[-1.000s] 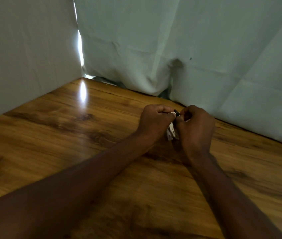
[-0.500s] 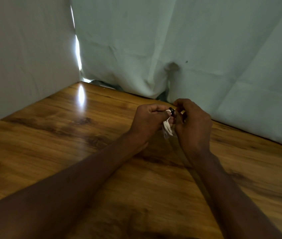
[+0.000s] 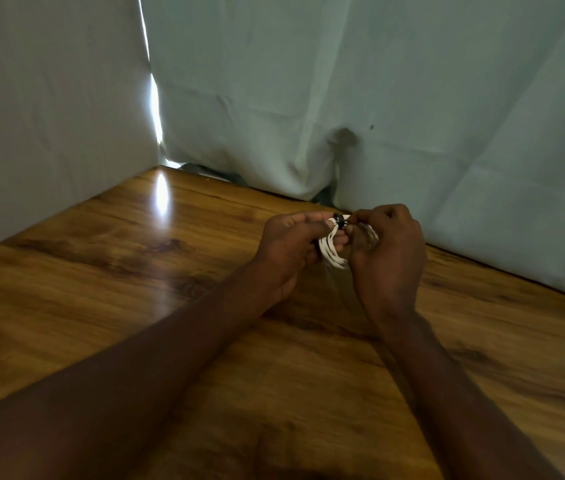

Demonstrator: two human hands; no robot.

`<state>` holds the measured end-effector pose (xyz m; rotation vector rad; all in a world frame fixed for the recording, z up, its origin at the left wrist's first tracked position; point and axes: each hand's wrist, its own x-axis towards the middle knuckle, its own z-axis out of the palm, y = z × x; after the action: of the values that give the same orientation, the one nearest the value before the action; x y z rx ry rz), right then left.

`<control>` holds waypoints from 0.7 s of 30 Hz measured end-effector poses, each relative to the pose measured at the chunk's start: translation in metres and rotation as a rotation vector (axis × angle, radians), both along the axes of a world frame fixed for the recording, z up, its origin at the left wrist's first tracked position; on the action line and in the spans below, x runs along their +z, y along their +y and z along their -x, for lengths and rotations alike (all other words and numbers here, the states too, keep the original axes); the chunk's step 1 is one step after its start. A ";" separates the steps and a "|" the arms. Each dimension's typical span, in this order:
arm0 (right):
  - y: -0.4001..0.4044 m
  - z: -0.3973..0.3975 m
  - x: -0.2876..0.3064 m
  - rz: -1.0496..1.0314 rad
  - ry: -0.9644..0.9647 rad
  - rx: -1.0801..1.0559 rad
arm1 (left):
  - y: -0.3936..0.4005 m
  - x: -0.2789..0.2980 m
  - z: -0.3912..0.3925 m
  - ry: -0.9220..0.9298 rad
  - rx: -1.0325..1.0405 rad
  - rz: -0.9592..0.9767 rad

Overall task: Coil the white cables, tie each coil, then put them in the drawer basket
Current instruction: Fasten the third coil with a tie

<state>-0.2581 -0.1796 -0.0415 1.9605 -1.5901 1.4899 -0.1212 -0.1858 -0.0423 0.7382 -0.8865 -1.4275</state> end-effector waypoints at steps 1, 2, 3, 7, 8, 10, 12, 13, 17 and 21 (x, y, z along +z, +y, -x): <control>0.000 0.001 0.001 0.012 0.023 -0.003 | 0.000 -0.001 0.000 -0.002 -0.012 0.003; 0.000 0.003 0.002 0.023 0.039 -0.003 | 0.001 -0.001 0.000 -0.007 -0.024 0.006; 0.000 0.004 0.002 0.031 0.048 0.004 | 0.001 -0.002 0.001 -0.010 -0.035 0.010; -0.002 0.004 0.004 0.043 0.018 0.041 | 0.000 -0.001 -0.003 -0.006 -0.064 0.027; -0.002 0.003 0.003 0.039 -0.030 0.044 | 0.000 -0.001 -0.003 -0.005 -0.068 0.030; -0.003 0.003 0.003 0.045 -0.119 0.053 | 0.000 0.000 -0.004 -0.005 -0.074 0.032; -0.002 0.003 0.003 0.041 -0.116 0.048 | -0.001 0.000 -0.004 -0.007 -0.070 0.025; -0.002 0.003 0.002 0.037 -0.082 0.032 | -0.001 -0.001 -0.003 -0.008 -0.065 0.022; -0.001 0.002 0.002 0.036 0.053 -0.014 | 0.000 0.000 -0.004 -0.012 -0.068 0.029; -0.001 0.004 0.004 0.037 0.108 -0.001 | 0.002 -0.002 -0.005 -0.028 -0.088 0.039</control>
<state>-0.2621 -0.1802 -0.0379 1.9841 -1.5080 1.3774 -0.1159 -0.1835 -0.0440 0.6985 -0.9756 -1.4763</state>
